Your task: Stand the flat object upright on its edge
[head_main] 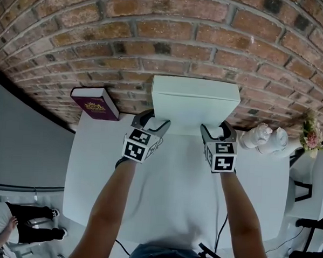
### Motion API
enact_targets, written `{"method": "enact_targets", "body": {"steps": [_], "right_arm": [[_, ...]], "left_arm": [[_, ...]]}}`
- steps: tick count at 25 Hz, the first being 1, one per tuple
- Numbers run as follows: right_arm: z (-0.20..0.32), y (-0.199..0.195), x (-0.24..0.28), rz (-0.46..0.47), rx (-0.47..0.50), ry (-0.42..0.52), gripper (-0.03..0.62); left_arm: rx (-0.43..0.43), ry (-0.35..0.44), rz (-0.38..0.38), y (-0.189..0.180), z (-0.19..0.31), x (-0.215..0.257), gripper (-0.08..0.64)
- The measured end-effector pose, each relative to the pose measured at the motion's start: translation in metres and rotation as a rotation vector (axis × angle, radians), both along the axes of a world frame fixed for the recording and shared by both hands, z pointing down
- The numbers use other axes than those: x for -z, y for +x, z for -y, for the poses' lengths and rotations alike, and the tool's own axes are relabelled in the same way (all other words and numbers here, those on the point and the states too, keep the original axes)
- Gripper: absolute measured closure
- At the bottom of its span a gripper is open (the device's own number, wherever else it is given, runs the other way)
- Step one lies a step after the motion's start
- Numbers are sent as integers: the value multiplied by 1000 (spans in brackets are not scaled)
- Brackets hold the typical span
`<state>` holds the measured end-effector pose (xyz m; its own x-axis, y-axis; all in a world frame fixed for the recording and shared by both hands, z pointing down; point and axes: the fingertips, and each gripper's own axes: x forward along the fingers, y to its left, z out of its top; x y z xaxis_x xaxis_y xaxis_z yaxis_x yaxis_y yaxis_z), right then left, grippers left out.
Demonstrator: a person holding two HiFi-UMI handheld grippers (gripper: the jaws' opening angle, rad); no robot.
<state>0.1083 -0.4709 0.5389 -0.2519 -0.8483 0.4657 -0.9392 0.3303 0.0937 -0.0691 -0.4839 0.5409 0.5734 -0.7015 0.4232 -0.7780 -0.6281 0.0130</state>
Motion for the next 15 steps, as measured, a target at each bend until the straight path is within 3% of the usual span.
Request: {"method": "enact_targets", "body": {"steps": [15], "right_arm": [[9,0,-2,-6,-48,-22,278]], "left_arm": [[-2,-19,27,-1,15,-1,276]]}}
